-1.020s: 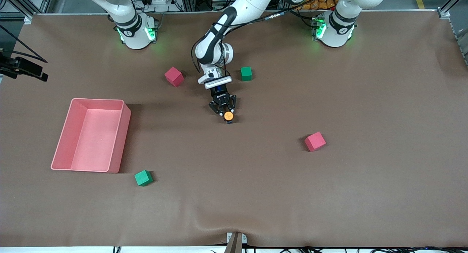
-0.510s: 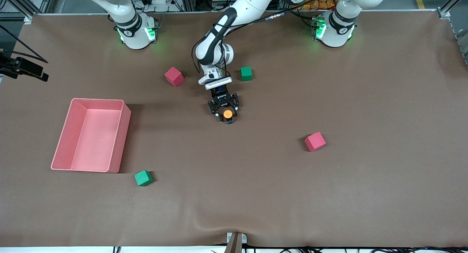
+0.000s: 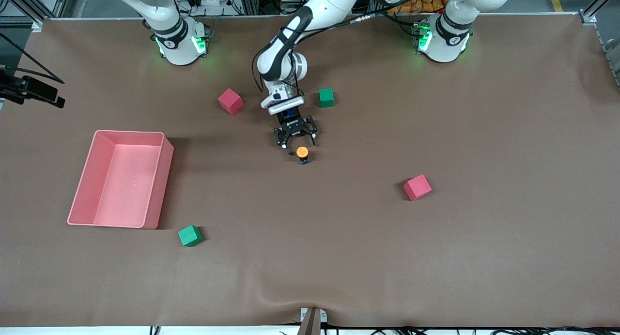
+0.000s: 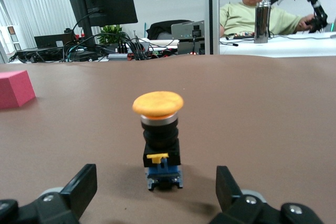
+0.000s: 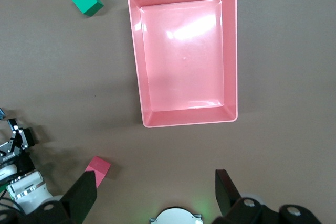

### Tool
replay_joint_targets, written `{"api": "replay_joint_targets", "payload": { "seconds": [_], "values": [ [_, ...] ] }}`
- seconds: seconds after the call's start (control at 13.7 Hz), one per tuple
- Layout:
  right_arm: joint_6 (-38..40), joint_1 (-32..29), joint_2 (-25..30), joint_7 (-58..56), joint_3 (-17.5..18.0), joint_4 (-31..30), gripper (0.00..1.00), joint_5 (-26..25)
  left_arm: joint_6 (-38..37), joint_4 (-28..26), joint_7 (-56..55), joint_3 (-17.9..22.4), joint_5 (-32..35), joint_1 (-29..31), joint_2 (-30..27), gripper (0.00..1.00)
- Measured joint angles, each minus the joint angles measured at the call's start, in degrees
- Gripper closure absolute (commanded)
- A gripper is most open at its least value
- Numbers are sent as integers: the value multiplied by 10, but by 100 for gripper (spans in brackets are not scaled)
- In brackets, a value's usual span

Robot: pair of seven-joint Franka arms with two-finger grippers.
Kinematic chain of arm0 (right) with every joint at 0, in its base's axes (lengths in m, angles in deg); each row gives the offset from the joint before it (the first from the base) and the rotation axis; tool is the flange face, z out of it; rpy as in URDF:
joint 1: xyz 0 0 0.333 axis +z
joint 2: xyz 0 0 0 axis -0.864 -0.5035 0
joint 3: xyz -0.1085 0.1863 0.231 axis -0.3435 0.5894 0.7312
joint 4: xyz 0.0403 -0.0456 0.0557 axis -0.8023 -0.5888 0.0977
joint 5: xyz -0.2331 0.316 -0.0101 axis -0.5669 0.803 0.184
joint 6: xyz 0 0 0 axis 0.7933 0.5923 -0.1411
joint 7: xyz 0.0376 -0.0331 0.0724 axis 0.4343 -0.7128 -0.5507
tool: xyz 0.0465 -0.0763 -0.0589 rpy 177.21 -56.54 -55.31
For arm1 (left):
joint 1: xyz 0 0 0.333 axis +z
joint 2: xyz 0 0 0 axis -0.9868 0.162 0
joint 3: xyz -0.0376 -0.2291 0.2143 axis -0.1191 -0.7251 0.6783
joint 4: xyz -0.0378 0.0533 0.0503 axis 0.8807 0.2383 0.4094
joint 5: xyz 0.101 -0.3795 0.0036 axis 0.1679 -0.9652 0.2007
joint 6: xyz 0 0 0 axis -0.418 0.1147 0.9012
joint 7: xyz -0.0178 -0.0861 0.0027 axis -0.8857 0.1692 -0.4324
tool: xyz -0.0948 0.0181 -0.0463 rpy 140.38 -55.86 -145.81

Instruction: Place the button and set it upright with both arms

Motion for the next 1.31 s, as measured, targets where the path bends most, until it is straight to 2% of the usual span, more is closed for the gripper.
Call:
{"api": "replay_joint_targets", "payload": {
  "seconds": [0.22,0.36,0.8,1.09,1.31],
  "values": [
    [0,0,0,0,0,0,0,0,-7,-14,29,-13,-13,0,-41,0],
    [0,0,0,0,0,0,0,0,-7,-44,35,-24,-15,1,-82,0],
    [-1,0,0,0,0,0,0,0,11,-174,106,-41,-57,18,-274,0],
    [-1,1,0,0,0,-1,0,0,37,-201,229,-41,-153,69,-382,0],
    [-2,1,0,0,1,-1,0,0,42,-200,373,-41,-251,138,-465,0]
  ]
}}
